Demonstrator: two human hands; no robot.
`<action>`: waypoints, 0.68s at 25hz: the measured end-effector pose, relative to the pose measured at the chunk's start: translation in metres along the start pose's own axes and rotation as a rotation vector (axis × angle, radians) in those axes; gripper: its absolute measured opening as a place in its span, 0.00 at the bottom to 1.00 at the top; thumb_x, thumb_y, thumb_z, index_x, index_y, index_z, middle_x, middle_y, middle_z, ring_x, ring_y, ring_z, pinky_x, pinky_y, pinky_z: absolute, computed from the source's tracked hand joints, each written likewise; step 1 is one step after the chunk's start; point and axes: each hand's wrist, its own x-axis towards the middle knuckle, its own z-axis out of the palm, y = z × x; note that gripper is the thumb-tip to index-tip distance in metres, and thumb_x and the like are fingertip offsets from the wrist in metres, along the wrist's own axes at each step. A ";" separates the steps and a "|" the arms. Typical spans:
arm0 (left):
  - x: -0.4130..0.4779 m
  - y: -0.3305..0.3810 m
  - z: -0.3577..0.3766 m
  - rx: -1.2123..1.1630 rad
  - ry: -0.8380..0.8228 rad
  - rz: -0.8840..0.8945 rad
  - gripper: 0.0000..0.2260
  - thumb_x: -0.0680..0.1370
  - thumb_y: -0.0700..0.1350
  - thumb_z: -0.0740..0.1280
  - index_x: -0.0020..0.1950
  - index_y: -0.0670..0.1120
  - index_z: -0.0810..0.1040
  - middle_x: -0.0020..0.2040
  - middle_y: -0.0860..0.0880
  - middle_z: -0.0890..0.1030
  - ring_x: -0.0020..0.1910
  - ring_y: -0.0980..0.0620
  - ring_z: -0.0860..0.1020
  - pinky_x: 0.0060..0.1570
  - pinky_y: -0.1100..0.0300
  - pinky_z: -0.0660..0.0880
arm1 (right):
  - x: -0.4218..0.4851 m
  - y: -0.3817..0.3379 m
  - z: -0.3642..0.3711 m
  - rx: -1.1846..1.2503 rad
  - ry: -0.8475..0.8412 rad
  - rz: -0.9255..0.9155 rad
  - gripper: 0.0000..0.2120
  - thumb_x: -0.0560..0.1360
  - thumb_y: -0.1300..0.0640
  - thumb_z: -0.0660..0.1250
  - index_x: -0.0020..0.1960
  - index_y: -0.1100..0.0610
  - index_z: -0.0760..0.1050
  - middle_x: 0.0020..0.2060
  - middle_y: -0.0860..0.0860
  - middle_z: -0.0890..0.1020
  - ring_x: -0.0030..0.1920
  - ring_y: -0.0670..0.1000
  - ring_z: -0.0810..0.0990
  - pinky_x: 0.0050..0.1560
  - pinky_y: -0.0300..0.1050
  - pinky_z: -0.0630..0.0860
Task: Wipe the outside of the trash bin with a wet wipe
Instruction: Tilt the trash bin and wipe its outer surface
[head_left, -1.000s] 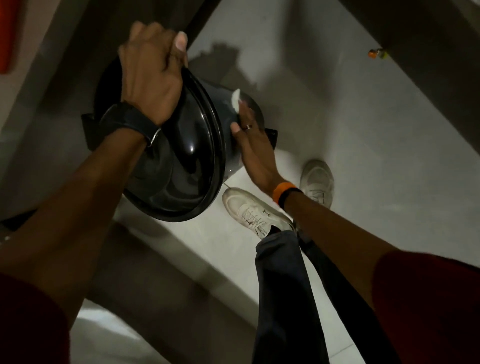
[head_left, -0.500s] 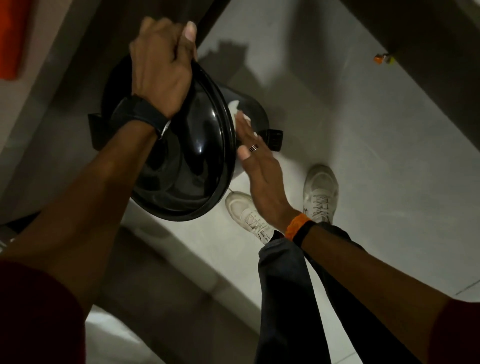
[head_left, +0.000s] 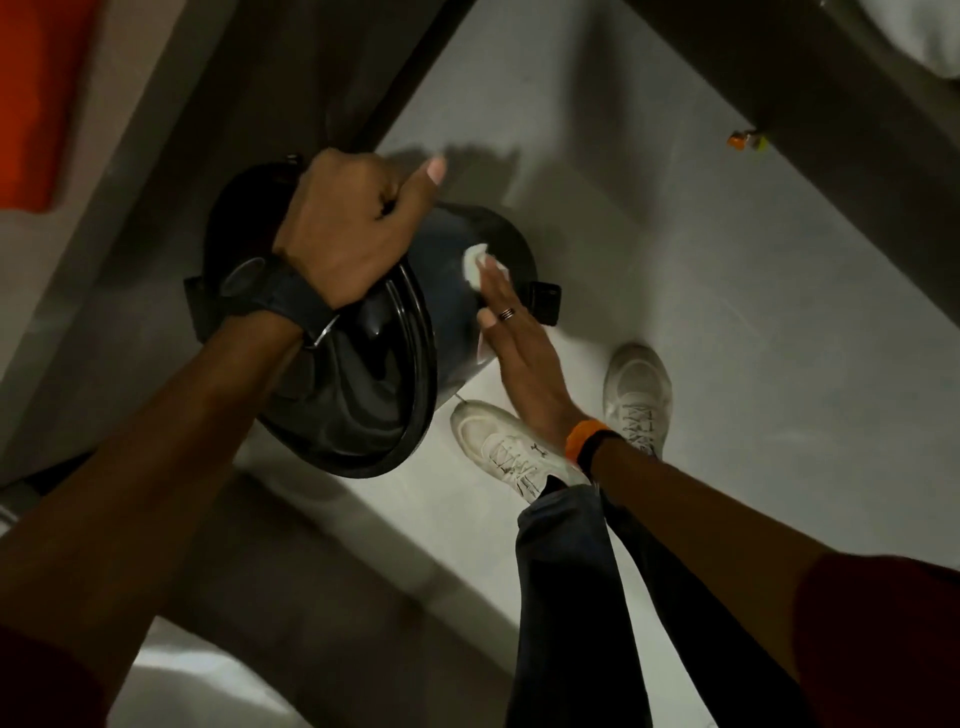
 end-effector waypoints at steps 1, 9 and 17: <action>-0.001 -0.001 -0.003 -0.024 0.025 -0.015 0.29 0.83 0.55 0.57 0.25 0.41 0.64 0.25 0.37 0.72 0.26 0.42 0.71 0.32 0.51 0.65 | 0.011 0.005 -0.006 0.021 0.026 0.136 0.25 0.87 0.50 0.53 0.83 0.47 0.53 0.84 0.46 0.58 0.84 0.49 0.57 0.84 0.57 0.56; 0.026 -0.023 -0.022 -0.177 0.104 -0.218 0.30 0.81 0.59 0.58 0.22 0.46 0.58 0.19 0.59 0.71 0.20 0.55 0.67 0.24 0.66 0.58 | -0.053 -0.003 0.036 -0.281 -0.124 -0.474 0.32 0.85 0.38 0.49 0.84 0.49 0.43 0.85 0.49 0.44 0.86 0.54 0.43 0.85 0.60 0.46; 0.018 0.005 -0.005 0.004 0.024 -0.024 0.22 0.79 0.51 0.61 0.27 0.44 0.67 0.26 0.42 0.71 0.28 0.46 0.71 0.35 0.53 0.66 | 0.027 -0.002 0.005 0.168 0.338 0.325 0.22 0.86 0.49 0.58 0.79 0.51 0.67 0.74 0.52 0.76 0.74 0.53 0.74 0.77 0.52 0.70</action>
